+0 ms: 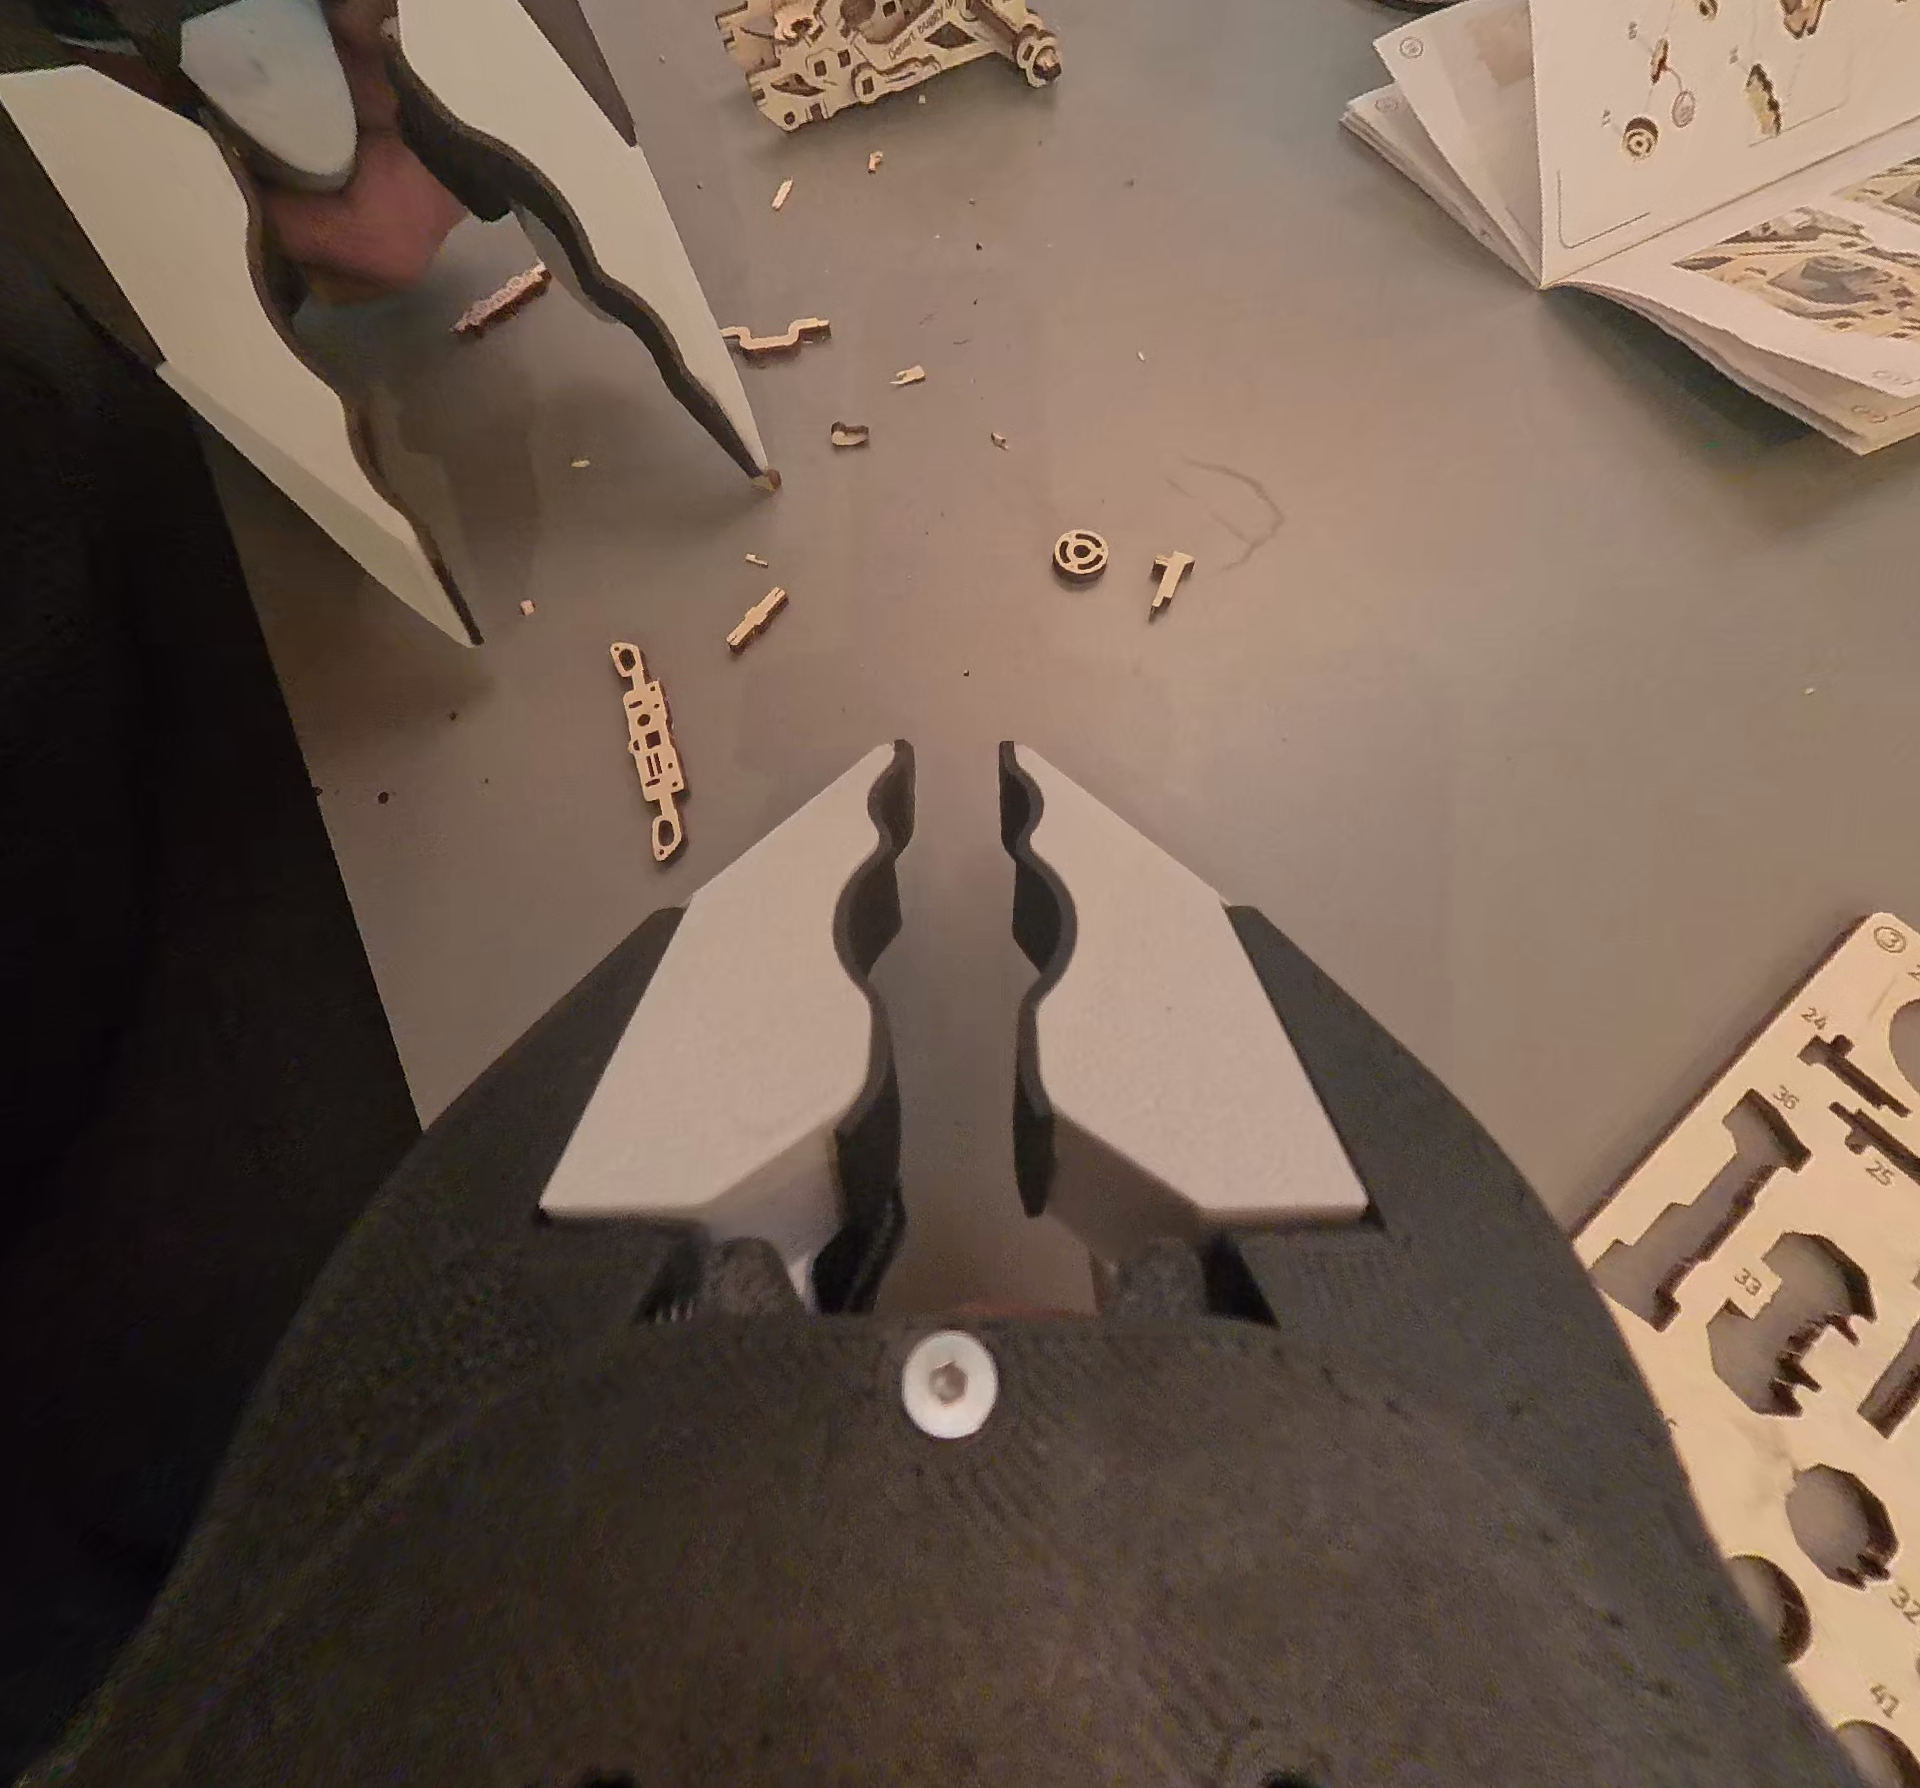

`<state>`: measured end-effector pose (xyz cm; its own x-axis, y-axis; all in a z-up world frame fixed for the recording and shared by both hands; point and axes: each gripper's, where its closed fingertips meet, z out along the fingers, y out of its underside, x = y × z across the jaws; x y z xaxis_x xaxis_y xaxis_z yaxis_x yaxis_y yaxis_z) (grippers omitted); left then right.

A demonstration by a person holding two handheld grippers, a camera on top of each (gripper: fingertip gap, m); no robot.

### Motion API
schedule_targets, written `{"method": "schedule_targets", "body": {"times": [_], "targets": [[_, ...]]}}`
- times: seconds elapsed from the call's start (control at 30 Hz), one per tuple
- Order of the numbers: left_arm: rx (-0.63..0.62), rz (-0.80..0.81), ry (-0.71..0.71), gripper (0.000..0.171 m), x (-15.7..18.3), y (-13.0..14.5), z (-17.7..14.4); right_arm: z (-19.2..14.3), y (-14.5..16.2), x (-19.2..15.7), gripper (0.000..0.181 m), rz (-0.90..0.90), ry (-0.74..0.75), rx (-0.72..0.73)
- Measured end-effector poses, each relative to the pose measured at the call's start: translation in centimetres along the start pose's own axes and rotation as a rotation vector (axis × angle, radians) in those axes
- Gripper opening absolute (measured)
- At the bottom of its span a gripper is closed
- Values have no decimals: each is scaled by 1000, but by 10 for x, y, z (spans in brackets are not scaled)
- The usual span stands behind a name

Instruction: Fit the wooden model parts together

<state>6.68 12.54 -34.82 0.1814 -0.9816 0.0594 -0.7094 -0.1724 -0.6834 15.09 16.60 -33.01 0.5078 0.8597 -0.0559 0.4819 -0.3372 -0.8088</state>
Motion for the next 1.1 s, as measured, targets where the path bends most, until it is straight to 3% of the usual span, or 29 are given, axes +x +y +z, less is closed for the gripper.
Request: {"method": "schedule_targets", "body": {"times": [1.1], "targets": [[22,-13,-20,73,4,-2,-3,5,7,0,16,1,5,-52]]}}
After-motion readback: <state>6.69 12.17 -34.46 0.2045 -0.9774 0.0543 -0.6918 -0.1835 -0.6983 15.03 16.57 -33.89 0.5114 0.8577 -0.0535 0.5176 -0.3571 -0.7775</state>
